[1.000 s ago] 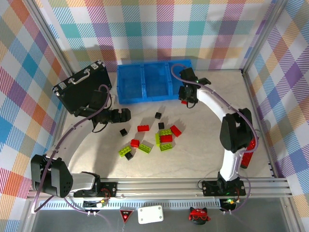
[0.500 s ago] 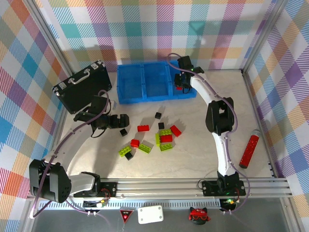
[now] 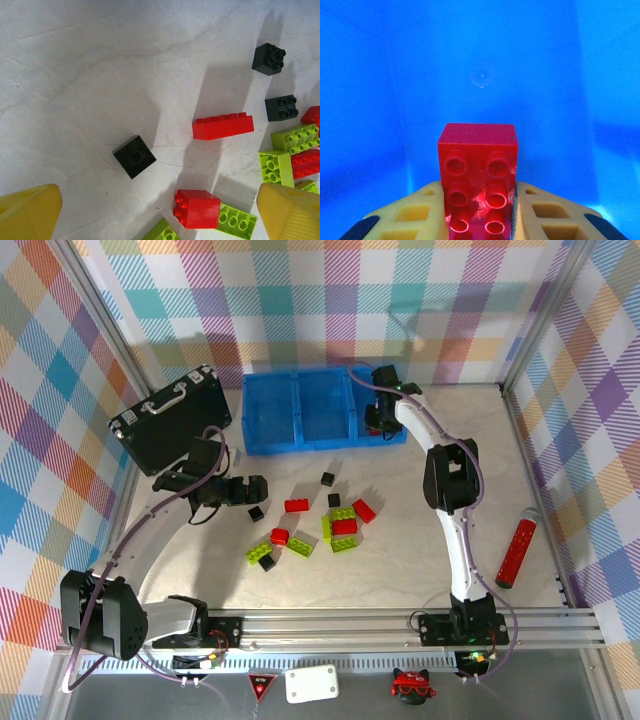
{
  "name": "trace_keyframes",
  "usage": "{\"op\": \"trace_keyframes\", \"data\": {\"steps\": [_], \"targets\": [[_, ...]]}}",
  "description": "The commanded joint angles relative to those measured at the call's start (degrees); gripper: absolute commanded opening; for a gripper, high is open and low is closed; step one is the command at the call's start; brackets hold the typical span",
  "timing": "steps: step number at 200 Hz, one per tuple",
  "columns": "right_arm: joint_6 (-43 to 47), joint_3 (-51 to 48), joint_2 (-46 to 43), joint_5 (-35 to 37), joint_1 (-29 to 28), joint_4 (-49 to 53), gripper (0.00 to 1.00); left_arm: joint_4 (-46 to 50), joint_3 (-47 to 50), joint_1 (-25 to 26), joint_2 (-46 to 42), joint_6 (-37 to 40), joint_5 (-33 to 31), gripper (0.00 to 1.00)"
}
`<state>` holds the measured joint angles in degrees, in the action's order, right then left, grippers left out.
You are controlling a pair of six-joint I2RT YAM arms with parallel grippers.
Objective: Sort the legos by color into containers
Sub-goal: Place the lego in the container.
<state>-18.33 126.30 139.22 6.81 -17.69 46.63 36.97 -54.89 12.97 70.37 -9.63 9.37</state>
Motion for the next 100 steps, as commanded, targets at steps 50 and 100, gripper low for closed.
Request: {"op": "trace_keyframes", "data": {"steps": [50,100], "targets": [[3.5,-8.9,-8.7,6.7,0.0,5.6,0.33,0.3,0.1,-0.4,-1.6,0.1,0.0,1.00],[6.2,-11.3,-9.6,9.3,0.8,4.6,0.49,0.2,0.5,-0.4,-0.6,-0.9,0.4,1.00]]}}
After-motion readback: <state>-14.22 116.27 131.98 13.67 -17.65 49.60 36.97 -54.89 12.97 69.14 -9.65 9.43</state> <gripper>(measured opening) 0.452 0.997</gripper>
